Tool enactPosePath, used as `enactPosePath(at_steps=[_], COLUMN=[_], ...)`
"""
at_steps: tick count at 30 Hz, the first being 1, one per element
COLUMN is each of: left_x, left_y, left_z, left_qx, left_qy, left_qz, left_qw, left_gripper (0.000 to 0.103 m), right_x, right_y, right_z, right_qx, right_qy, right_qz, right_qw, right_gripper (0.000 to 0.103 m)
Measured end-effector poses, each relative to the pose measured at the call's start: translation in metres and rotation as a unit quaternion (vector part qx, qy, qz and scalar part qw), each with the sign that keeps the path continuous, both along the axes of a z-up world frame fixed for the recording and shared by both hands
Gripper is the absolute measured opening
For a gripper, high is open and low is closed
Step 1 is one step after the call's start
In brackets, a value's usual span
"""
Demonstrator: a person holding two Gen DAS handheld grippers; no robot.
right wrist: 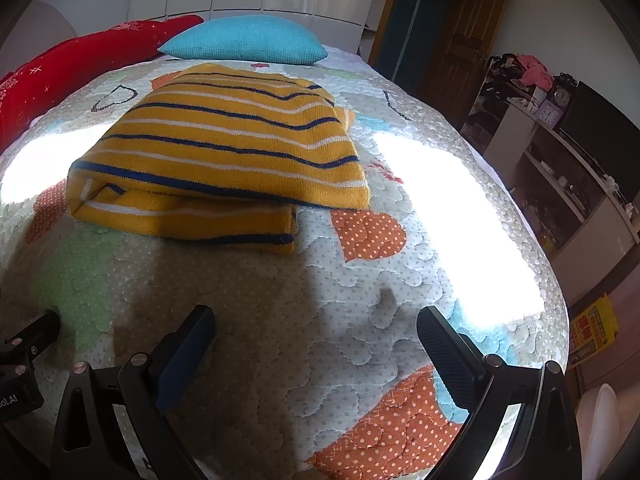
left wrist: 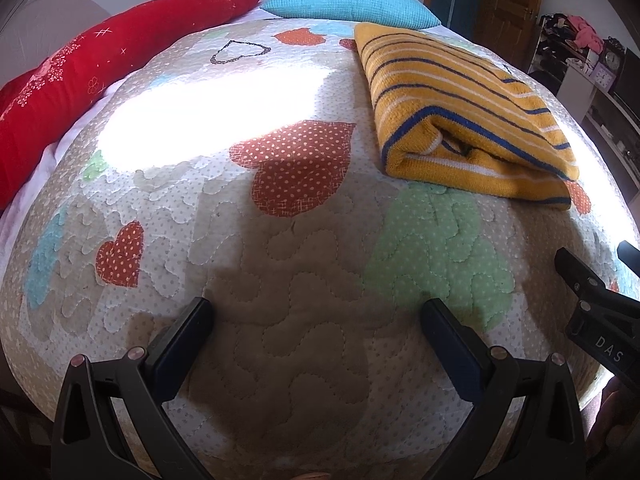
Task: Fold small clothes
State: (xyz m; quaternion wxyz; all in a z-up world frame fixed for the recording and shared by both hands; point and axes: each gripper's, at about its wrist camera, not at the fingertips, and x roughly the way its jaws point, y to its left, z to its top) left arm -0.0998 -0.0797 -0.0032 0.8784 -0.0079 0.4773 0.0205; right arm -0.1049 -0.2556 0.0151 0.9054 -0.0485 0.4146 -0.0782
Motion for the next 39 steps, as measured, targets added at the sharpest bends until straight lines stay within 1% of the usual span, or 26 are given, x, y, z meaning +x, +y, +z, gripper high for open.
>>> enactPosePath(at_steps=[12, 28, 33, 39], left_x=[0.0, -0.002, 0.0, -0.001], left_y=[-0.001, -0.001, 0.003, 0.006], left_z=[0.0, 0.001, 0.005, 0.01], left_qx=[0.002, 0.003, -0.014, -0.026], left_qy=[-0.002, -0.007, -0.001, -0.001], left_qz=[0.002, 0.002, 0.004, 0.005], left_qw=[1.0, 1.0, 0.9999, 0.9997], left_gripper=[0.103, 0.103, 0.103, 0.103], right_x=[0.003, 0.003, 0.001, -0.003], right_y=[-0.001, -0.005, -0.01, -0.005], right_z=[-0.005, -0.011, -0.011, -0.002], right_qx=[0.001, 0.016, 0.032, 0.018], right_qy=[0.007, 0.01, 0.009, -0.002], right_qz=[-0.001, -0.005, -0.008, -0.003], right_qw=[1.0, 1.0, 0.999, 1.0], right_gripper=[0.103, 0.103, 0.103, 0.103])
